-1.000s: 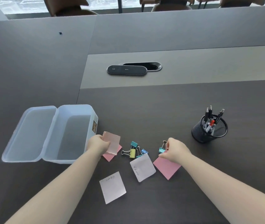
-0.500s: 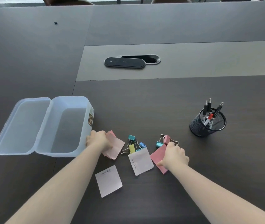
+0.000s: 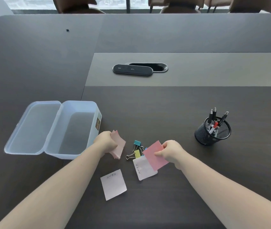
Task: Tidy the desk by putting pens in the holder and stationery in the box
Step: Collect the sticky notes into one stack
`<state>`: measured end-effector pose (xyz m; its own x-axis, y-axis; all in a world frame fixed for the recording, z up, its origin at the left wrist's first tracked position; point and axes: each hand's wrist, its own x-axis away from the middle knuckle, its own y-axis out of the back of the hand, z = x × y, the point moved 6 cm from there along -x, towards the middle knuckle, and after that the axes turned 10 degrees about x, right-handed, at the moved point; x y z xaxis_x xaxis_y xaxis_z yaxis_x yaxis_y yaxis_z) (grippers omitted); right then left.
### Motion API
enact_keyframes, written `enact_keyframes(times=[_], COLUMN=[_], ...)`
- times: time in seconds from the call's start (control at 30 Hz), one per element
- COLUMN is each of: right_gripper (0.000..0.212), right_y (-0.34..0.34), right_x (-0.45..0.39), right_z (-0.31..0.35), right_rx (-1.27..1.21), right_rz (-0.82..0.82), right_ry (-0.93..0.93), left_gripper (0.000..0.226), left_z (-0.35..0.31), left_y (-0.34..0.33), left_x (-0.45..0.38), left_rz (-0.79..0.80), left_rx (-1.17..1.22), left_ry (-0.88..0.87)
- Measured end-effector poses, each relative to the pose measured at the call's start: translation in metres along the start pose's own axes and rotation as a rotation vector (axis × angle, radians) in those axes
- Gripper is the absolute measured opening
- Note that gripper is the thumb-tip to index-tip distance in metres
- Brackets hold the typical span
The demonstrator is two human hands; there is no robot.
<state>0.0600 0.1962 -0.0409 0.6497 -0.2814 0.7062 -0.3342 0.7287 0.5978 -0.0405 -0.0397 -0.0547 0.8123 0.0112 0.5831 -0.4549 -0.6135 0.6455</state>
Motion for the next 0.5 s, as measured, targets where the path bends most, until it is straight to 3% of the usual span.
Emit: enact_keyframes(times=[0.07, 0.17, 0.37, 0.5], right_gripper=[0.023, 0.018, 0.033, 0.023], right_y=[-0.008, -0.022, -0.04, -0.062], right_x=[0.007, 0.018, 0.023, 0.01], right_z=[0.007, 0.014, 0.024, 0.012], right_rx=[-0.032, -0.042, 0.079, 0.029], right_rz=[0.06, 0.108, 0.097, 0.083], right_ry=[0.011, 0.015, 0.005, -0.058], left_gripper=[0.017, 0.028, 0.019, 0.012], left_z=[0.005, 0.017, 0.038, 0.072], left_y=[0.005, 0.01, -0.003, -0.029], left_x=[0.006, 0.024, 0.071, 0.083], left_rz=[-0.001, 0.002, -0.01, -0.005], left_rx=[0.182, 0.482, 0.6, 0.759], left_ry=[0.022, 0.102, 0.216, 0.304])
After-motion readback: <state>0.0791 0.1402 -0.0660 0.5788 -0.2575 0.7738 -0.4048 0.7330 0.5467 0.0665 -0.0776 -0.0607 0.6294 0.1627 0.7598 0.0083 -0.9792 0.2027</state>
